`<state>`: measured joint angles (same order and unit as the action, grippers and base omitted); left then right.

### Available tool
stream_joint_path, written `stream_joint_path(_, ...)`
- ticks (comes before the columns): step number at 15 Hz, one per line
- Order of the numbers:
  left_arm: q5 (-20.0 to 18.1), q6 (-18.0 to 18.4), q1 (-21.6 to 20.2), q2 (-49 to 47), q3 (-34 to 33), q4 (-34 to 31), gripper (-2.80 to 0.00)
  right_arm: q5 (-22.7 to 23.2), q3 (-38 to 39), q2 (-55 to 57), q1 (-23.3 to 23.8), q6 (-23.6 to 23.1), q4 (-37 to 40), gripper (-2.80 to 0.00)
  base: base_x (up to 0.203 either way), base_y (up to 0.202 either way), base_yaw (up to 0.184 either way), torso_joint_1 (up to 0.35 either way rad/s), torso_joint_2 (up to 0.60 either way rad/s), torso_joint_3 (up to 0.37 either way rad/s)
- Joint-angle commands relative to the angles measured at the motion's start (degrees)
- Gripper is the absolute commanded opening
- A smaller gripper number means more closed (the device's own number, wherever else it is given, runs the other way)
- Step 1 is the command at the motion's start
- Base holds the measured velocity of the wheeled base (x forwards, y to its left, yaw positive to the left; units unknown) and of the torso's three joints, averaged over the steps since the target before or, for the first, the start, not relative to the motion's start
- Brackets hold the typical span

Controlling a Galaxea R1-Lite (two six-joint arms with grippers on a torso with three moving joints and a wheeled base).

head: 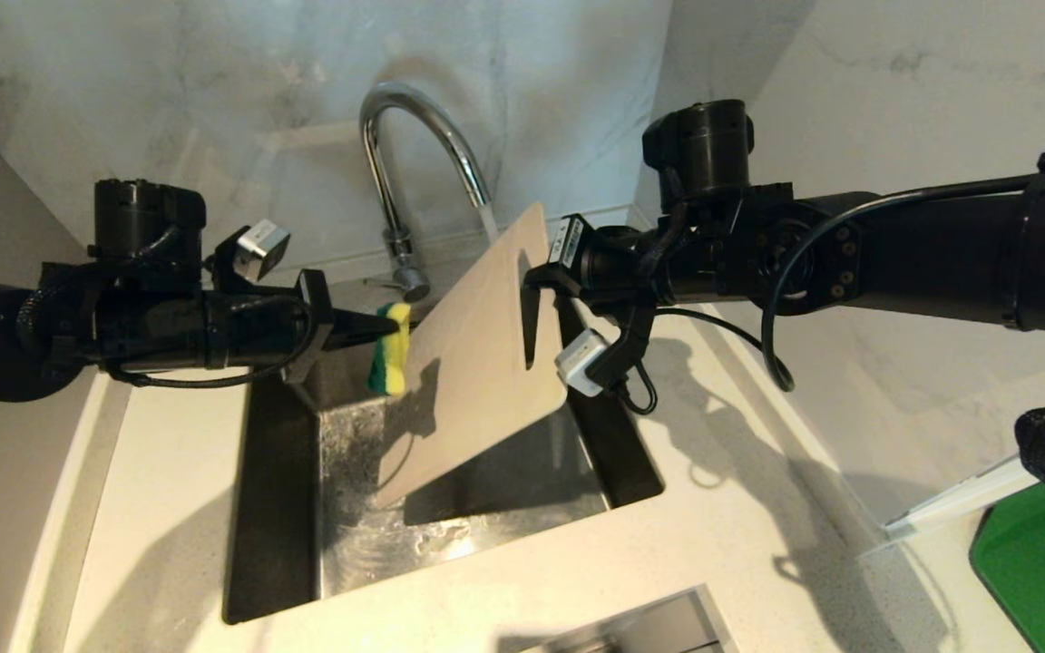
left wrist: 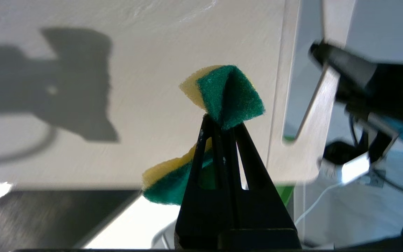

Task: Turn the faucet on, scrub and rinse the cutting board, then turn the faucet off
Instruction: Scrub the cutting board underwater

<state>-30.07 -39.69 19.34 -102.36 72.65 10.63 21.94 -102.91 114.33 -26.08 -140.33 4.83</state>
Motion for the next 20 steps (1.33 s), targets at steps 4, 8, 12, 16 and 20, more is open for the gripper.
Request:
stream_joint_path(4, 2.3, -0.3, 5.8, -6.7, 8.1, 0.4, -2.8, 0.0, 2.1, -2.5, -0.3, -0.8, 0.1, -2.8, 0.0, 0.0, 0.0, 0.0, 0.0, 0.0)
stream_joint_path(8, 2.4, -0.4, 6.3, -10.5, 8.3, 0.4, -2.8, 0.0, 4.2, -3.6, -0.3, -0.5, -0.1, -2.8, 0.0, 0.0, 0.0, 0.0, 0.0, 0.0)
stream_joint_path(12, 2.4, -0.3, 4.9, -13.0, 8.2, 0.5, -2.8, 0.0, 4.5, -4.0, -0.2, -0.1, -0.1, -2.8, 0.0, 0.0, 0.0, 0.0, 0.0, 0.0)
stream_joint_path(16, 2.5, -0.3, 3.2, -14.0, 6.2, 0.5, -2.8, 0.0, 4.5, -4.7, -0.1, 0.3, -0.1, -2.8, 0.0, 0.0, 0.0, 0.0, 0.0, 0.0)
stream_joint_path(20, 2.4, -0.5, 0.0, -17.2, 3.6, 2.6, -2.8, 0.0, 4.4, -5.2, -0.1, 1.9, -0.1, -2.8, 0.0, 0.0, 0.0, 0.0, 0.0, 0.0)
